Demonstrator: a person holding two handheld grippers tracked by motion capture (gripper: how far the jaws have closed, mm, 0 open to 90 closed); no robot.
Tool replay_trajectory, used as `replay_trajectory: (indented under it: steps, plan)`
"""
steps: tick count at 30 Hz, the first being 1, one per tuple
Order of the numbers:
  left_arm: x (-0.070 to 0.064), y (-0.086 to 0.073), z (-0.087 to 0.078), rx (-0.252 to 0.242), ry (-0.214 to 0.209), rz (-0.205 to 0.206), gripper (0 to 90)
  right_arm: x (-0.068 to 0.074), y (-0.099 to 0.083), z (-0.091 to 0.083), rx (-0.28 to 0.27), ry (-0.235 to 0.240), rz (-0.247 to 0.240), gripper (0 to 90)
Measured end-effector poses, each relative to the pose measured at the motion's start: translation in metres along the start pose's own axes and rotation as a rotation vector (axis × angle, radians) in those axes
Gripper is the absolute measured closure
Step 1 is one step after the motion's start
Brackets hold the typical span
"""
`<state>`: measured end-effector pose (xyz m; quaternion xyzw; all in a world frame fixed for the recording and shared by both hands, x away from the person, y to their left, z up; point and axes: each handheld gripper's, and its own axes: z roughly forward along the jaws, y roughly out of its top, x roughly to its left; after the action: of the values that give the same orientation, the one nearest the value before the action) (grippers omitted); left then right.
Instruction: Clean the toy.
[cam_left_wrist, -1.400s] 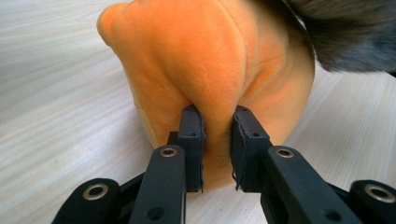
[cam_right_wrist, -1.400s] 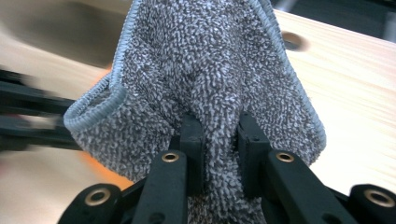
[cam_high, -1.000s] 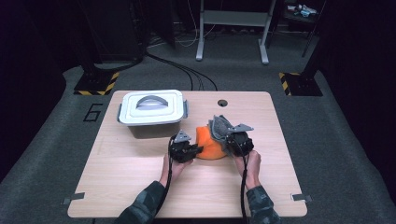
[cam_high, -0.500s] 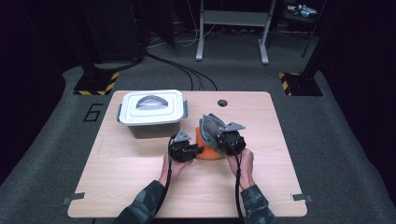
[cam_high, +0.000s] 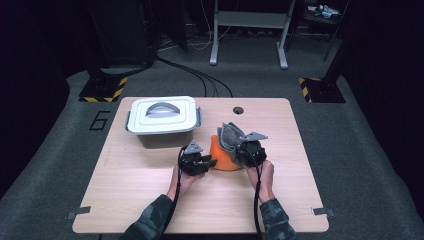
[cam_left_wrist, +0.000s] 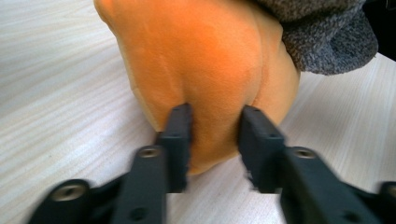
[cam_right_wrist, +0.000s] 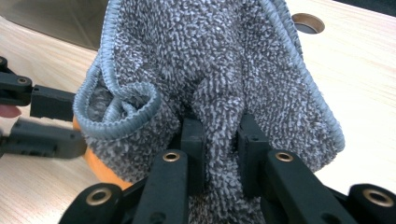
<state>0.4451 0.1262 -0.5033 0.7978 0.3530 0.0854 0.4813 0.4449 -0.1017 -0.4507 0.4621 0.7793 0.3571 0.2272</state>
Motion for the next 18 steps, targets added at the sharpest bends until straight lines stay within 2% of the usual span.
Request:
replay_trajectory:
  steps: [3, 4, 6, 8, 11, 12, 14, 15, 18]
  plan:
    - [0.000, 0.002, 0.000, 0.001, 0.013, 0.018, 79.7, 0.001, 0.005, -0.007, -0.012, 0.012, 0.001, 76.1]
    - [0.000, 0.002, 0.000, -0.005, 0.011, 0.001, 80.6, 0.002, 0.007, -0.010, -0.021, 0.017, 0.001, 76.0]
    - [0.000, 0.002, 0.000, -0.008, 0.014, -0.004, 81.9, 0.009, 0.014, -0.018, -0.048, 0.032, -0.030, 76.0]
    - [0.000, 0.002, 0.000, -0.005, 0.013, 0.017, 83.1, 0.022, 0.019, -0.019, -0.058, 0.054, -0.054, 76.0]
    - [-0.001, 0.002, 0.000, -0.004, 0.021, 0.026, 84.9, 0.036, 0.022, -0.011, -0.034, 0.067, -0.082, 75.9]
    - [0.000, 0.002, 0.000, -0.002, 0.029, 0.027, 85.1, 0.037, 0.022, -0.008, -0.025, 0.059, -0.100, 75.9]
    - [0.002, 0.001, 0.001, -0.012, 0.023, 0.014, 85.6, 0.036, 0.020, 0.000, -0.009, 0.058, -0.071, 76.1]
    - [0.001, 0.001, 0.001, -0.017, 0.017, 0.000, 85.8, 0.031, 0.018, 0.001, -0.012, 0.064, -0.079, 76.1]
    - [0.001, 0.001, 0.002, -0.018, 0.019, 0.006, 86.2, 0.025, 0.016, -0.001, -0.010, 0.053, -0.058, 76.1]
